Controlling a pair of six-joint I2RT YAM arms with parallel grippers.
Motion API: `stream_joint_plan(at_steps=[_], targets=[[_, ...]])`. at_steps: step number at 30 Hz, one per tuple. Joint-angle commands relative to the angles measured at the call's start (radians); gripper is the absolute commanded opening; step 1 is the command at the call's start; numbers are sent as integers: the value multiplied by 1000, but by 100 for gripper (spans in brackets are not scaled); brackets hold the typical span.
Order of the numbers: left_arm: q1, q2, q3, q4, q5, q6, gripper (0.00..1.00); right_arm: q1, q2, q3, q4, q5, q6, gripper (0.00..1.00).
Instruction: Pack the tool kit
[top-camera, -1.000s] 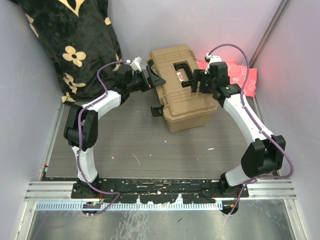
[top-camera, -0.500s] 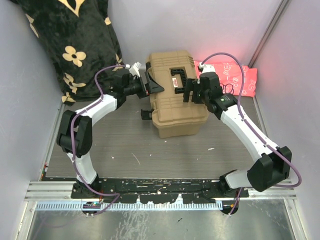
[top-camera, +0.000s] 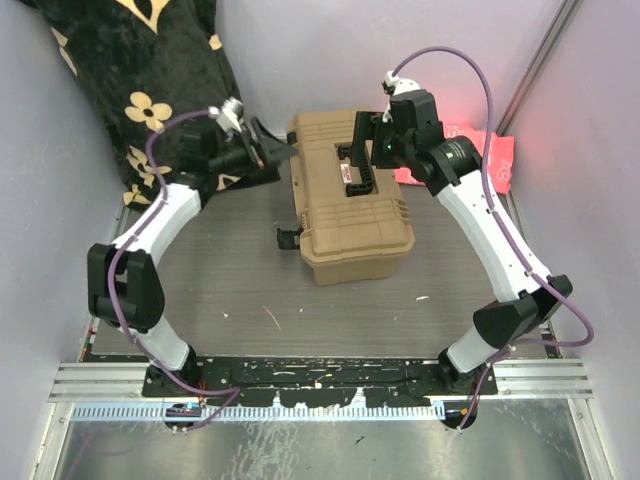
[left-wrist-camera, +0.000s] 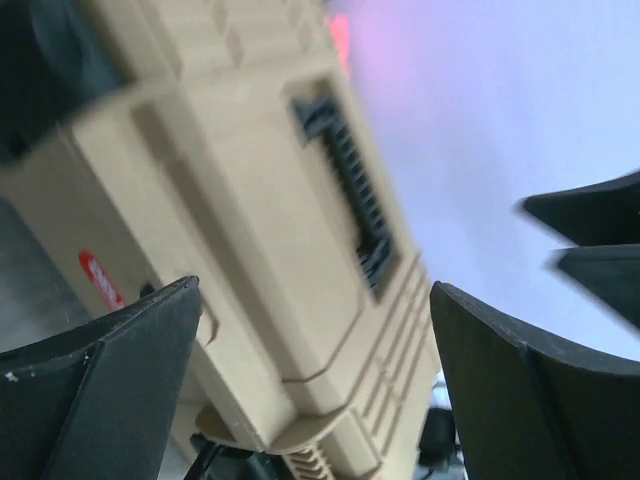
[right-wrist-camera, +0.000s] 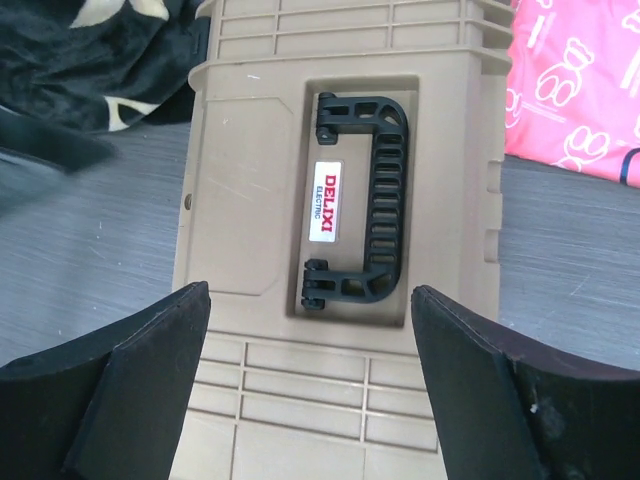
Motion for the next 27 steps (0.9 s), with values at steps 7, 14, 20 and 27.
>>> stream_joint_plan(at_steps=[7, 14, 20, 27], targets=[[210, -266, -209, 316, 176, -236, 98, 23, 157, 31, -25, -91, -22, 86], [211, -326, -486, 376, 267, -291, 98, 37, 187, 28, -28, -99, -13, 86], [182, -441, -670, 274, 269, -255, 98, 37, 209, 38, -55, -103, -27, 86], [121, -478, -806, 298, 225, -222, 98, 37, 216, 18, -41, -125, -27, 86]])
